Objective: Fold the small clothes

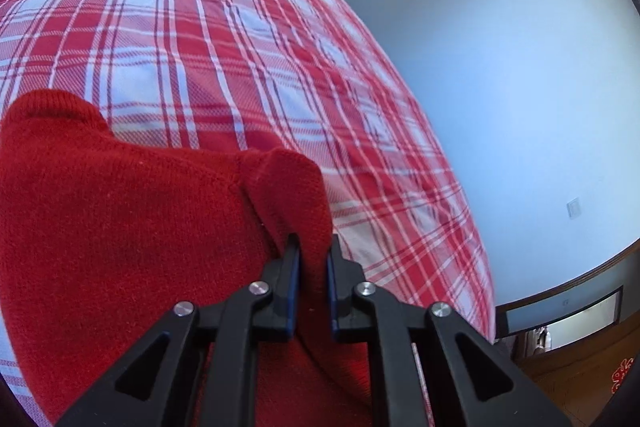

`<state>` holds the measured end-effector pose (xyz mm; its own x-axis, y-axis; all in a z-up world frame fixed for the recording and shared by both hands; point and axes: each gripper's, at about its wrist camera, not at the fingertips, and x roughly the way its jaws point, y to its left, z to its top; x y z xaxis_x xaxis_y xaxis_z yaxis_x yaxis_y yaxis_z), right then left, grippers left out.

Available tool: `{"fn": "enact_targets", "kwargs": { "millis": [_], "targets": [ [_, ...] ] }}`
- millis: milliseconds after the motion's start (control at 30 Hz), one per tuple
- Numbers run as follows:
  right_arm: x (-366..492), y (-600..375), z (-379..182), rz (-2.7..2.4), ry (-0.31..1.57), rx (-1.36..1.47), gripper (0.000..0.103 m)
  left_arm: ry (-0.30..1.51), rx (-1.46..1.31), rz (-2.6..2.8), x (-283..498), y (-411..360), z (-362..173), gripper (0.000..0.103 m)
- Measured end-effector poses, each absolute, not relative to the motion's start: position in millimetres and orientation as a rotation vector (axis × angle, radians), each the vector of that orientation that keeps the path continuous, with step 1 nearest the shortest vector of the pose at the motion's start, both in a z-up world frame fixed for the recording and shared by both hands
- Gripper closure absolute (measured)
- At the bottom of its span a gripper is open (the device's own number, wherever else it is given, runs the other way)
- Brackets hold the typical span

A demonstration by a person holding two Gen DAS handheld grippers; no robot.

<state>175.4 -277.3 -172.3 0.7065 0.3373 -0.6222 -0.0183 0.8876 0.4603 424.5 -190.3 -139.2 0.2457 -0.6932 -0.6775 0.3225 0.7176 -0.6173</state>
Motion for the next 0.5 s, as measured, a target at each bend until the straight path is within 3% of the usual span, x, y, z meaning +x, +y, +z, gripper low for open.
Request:
{"fn": "enact_targets", "kwargs": {
  "millis": [100, 167, 267, 367, 500],
  "targets": [
    [175, -279, -175, 0.232, 0.779, 0.468, 0.097, 1.11, -0.33, -0.707, 420, -196, -137, 0.075],
    [174, -281, -177, 0.246, 0.785, 0.471, 0.097, 1.093, -0.268, -0.708, 411, -196, -128, 0.05],
    [170, -282, -182, 0.254, 0.803, 0.473, 0.097, 0.98, -0.165, -0.692, 384, -184, -109, 0.03],
    [165, -285, -185, 0.266, 0.816, 0.483, 0.097, 0.883, -0.05, -0.641, 355, -165, -100, 0.024],
    [162, -287, -185, 0.255, 0.788, 0.49, 0.096, 0.836, 0.08, -0.565, 326, -146, -113, 0.023]
  ]
}}
